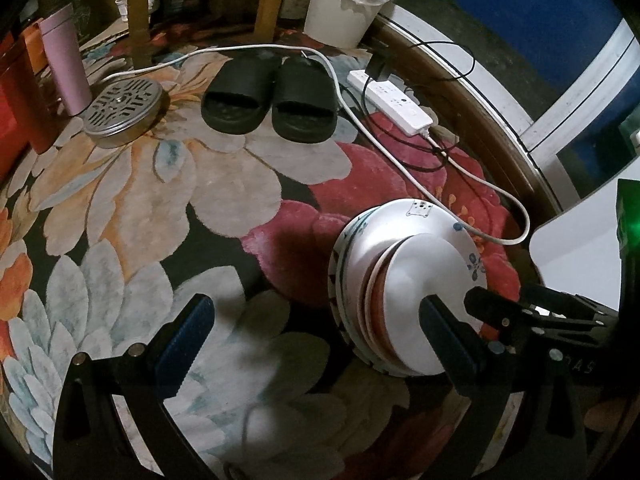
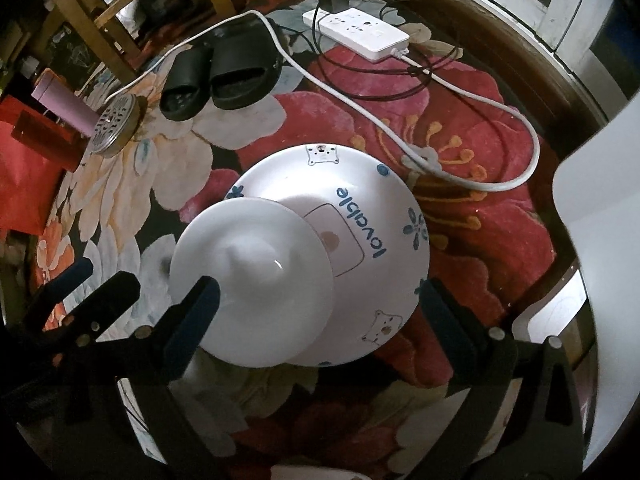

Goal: Organize plates and bowls

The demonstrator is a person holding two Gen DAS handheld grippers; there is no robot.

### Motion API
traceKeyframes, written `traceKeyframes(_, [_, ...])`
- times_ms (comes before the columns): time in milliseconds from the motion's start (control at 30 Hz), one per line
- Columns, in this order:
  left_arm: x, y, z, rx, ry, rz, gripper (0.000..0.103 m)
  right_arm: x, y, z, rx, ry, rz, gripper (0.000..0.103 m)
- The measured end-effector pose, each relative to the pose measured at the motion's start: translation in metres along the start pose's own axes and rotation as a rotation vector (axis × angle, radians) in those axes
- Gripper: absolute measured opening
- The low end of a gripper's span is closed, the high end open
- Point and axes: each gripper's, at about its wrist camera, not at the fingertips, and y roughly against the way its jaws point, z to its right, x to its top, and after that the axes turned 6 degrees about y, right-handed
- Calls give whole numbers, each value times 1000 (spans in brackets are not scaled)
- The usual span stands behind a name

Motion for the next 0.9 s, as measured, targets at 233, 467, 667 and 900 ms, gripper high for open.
traceKeyframes(233, [-1,3,-6,2,5,4,102,0,3,-4,-20,8,14,101])
traceKeyframes(467, [-3,6,-11,0,5,6,102,-1,5,-13,-25,24,28,101])
traceKeyframes(667, [-6,13,-16,12,7,29,102,-2,8,-20,-28,41,54,101])
traceKeyframes(900, [-7,25,-25,33,22,67,102,-2,12,-29,-15,52,74,99])
